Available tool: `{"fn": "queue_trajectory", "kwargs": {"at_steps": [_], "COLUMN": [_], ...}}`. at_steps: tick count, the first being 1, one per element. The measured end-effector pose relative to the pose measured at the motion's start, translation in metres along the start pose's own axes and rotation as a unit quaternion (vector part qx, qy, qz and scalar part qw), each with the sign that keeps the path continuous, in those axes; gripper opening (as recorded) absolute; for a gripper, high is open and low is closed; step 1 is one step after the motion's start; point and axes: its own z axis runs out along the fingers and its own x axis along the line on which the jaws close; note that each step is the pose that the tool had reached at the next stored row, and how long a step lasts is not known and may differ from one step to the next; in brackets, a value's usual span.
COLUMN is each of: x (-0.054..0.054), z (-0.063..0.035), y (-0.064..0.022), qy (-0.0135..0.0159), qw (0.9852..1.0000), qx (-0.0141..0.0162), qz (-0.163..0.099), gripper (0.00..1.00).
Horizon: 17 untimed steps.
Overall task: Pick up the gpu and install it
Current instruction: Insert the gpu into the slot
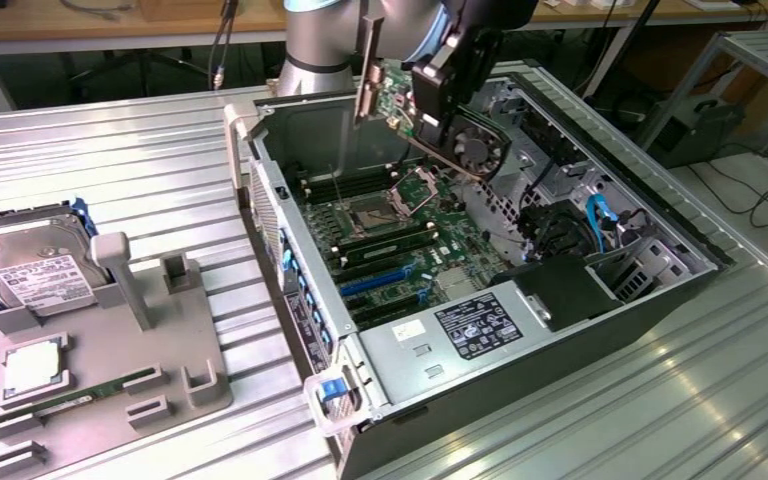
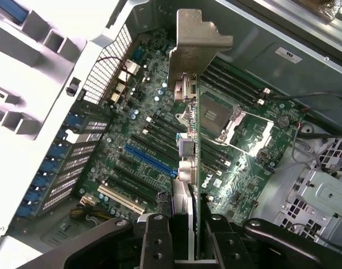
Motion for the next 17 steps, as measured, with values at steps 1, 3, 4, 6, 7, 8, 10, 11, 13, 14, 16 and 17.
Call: {"fn": "queue_trajectory", "kwargs": {"at_steps": [1, 3, 4, 6, 7, 8, 10, 11, 13, 14, 16, 17], "x": [0.0000, 0.0000, 0.0000, 0.0000, 0.0000, 0.0001, 0.0001, 0.0001, 0.0001, 0.0001, 0.0001, 0.0001], "z": [0.0000, 0.0000, 0.0000, 0.0000, 0.0001, 0.0000, 0.0000, 0.0000, 0.0000, 0.0000, 0.0000, 0.0000], "y": [0.0000, 0.0000, 0.0000, -0.0001, -0.0001, -0.0001, -0.0001, -0.0001, -0.0001, -0.0002, -0.0002, -0.0002], "qy": [0.0001, 0.0004, 0.0006, 0.0008, 0.0010, 0.0012, 0.0015, 0.0016, 0.0020, 0.0021, 0.0024, 0.0026], "qw": [1.0000, 1.0000, 0.9999, 0.9998, 0.9998, 0.9997, 0.9995, 0.9994, 0.9991, 0.9990, 0.9987, 0.9985], "qx": [0.0000, 0.0000, 0.0000, 0.0000, 0.0000, 0.0000, 0.0000, 0.0000, 0.0000, 0.0000, 0.0000, 0.0000], "qz": [-0.003, -0.009, -0.012, -0.018, -0.021, -0.025, -0.031, -0.035, -0.041, -0.045, -0.052, -0.055], "gripper": [0.28, 0.28, 0.28, 0.28, 0.28, 0.28, 0.28, 0.28, 0.28, 0.28, 0.28, 0.28]}}
